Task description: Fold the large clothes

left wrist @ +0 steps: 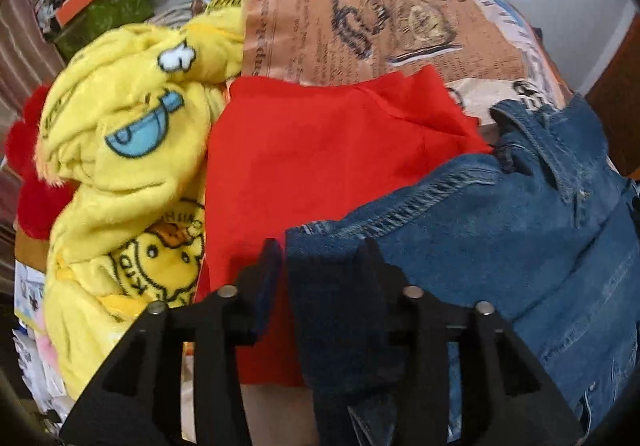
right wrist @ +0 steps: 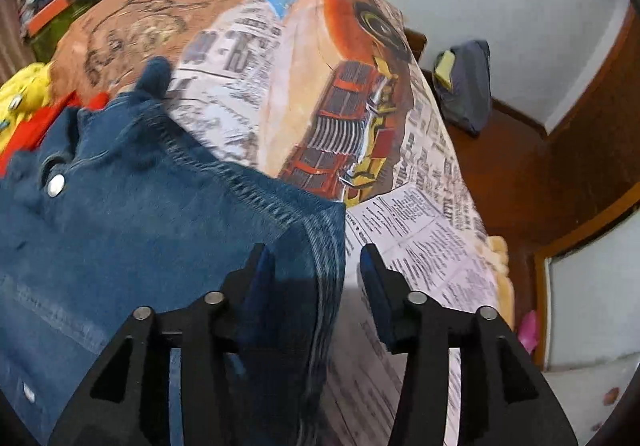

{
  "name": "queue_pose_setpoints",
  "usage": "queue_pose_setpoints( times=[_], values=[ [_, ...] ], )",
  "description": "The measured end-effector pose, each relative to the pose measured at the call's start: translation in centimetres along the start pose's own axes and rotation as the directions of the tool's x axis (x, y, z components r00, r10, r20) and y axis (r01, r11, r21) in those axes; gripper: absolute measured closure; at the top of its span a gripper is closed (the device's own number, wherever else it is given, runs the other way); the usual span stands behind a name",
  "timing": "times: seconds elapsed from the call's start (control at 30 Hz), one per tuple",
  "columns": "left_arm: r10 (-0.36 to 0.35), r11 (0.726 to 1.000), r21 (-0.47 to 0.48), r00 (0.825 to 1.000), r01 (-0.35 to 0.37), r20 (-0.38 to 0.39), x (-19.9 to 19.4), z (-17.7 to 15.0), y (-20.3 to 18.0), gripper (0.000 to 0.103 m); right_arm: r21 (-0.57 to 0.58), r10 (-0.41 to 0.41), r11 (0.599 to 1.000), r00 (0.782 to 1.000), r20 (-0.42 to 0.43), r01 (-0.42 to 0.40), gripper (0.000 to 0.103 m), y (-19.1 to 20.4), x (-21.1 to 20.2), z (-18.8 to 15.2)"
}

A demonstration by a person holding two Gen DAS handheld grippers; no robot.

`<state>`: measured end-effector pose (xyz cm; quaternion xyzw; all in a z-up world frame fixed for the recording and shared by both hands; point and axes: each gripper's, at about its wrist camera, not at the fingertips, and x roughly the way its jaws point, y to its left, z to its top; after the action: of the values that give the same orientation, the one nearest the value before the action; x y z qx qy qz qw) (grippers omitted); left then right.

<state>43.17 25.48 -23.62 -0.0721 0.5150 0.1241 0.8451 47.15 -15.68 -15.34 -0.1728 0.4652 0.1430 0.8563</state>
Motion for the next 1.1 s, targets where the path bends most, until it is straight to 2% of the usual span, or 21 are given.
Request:
queue_pose_setpoints(
  times=[0.03,0.07,0.13,0.17,0.4,0.57,0.73,0.93,1.1],
  values=[
    [0.005,1.000,0.011,1.000,-0.005,0.013,-0.7,0.0,-0.2,0.055,-0.012,-0.006,1.000,1.000,0.012,0.007,0.052,0.3,-1.0,-0.2],
    [0.007,1.000,0.018,1.000,-0.007,0.024,-1.3,-0.1,-0.3,0.046,-0.017,-0.009,1.000,1.000,0.026,0.010,0.048,0.5,-2.2,-0.5],
    [0.007,1.000,0.028,0.998,-0.009,0.059,-3.4,-0.6,-0.4,0.033,-0.015,-0.002,1.000,0.998,0.059,0.003,0.029,0.9,-4.4,-1.2],
    [0.003,1.000,0.029,0.997,-0.005,0.072,-4.3,-0.8,-0.5,0.028,-0.011,0.009,1.000,0.997,0.077,-0.008,0.028,1.0,-5.5,-1.6],
    [-0.038,0.998,0.045,0.996,0.035,0.075,-9.3,-3.7,0.0,0.026,0.047,0.115,0.992,0.989,0.098,-0.120,0.025,0.9,-10.7,-4.4],
    [-0.048,0.998,0.054,0.995,0.044,0.085,-12.7,-6.4,1.2,0.026,0.061,0.105,0.992,0.988,0.113,-0.112,0.025,0.8,-13.1,-7.1],
    [-0.068,0.996,0.069,0.996,0.064,0.057,-14.6,-9.8,2.8,0.025,0.075,0.083,0.993,0.992,0.093,-0.090,0.025,0.8,-13.7,-9.9],
    [-0.133,0.989,0.053,0.989,0.136,-0.056,-13.0,-14.9,3.1,0.023,0.123,0.084,0.989,0.996,0.023,-0.087,0.025,1.0,-12.8,-14.1],
    [-0.199,0.979,-0.006,0.962,0.201,-0.187,-8.9,-18.6,2.1,0.023,0.164,0.112,0.981,0.992,-0.056,-0.102,0.025,0.8,-10.7,-17.1]
  ],
)
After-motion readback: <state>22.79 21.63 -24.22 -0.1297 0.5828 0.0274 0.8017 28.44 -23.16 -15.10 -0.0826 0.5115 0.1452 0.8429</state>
